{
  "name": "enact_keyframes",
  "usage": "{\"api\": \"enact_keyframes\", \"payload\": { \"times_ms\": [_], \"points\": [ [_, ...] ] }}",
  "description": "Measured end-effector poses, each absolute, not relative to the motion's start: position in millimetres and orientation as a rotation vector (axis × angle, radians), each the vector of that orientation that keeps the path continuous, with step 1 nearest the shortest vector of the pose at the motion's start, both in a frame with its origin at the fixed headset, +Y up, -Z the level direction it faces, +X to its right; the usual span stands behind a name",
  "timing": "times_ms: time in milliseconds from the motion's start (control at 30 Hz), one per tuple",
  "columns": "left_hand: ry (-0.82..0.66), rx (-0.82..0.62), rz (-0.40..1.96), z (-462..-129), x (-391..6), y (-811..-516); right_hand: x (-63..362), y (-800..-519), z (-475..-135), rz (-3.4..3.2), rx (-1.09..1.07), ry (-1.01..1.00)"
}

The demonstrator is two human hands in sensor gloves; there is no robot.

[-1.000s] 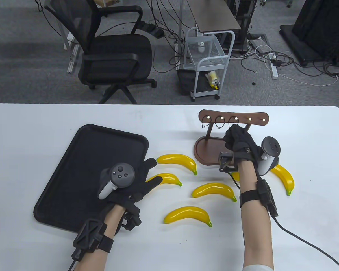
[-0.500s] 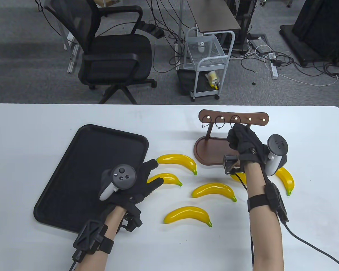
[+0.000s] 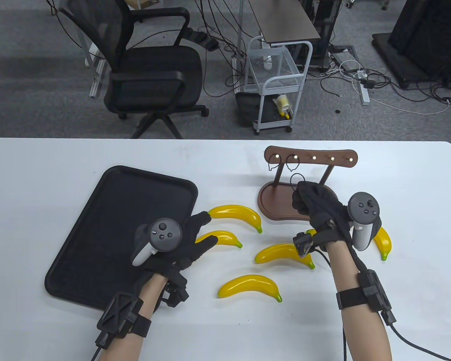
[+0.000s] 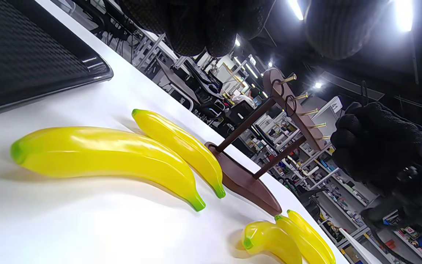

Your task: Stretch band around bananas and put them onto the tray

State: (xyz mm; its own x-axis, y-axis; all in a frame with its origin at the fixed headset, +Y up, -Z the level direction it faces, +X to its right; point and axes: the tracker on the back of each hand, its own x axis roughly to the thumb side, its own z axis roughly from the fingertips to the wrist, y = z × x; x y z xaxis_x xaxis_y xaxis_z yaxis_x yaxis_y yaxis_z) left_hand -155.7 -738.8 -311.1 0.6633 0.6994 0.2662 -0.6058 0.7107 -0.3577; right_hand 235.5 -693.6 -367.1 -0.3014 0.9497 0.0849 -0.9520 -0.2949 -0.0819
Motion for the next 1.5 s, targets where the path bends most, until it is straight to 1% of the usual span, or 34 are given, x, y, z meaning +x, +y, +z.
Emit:
{"api": "enact_keyframes", "payload": {
  "times_ms": [267,433,733,967,1167,1500],
  "points": [
    [-0.408,-0.236,0.734,-311.0,-155.8,-737.1,207.3,-696.1,-347.6,1.910,0.211,-0.061],
    [-0.417,-0.242,0.737,-310.1,-154.0,-737.3,191.1,-694.8,-342.2,1.945,0.291,-0.017],
    [-0.465,-0.250,0.750,-304.9,-142.1,-732.6,157.7,-702.6,-332.8,1.994,0.430,0.102],
    [-0.484,-0.254,0.769,-303.2,-137.5,-730.4,137.6,-708.4,-327.1,2.001,0.508,0.181],
    [-0.481,-0.265,0.784,-303.1,-136.8,-730.8,128.9,-711.6,-324.2,2.005,0.547,0.224],
    [-0.465,-0.290,0.763,-303.4,-132.3,-738.5,115.2,-720.3,-320.3,2.028,0.602,0.303]
  ]
}}
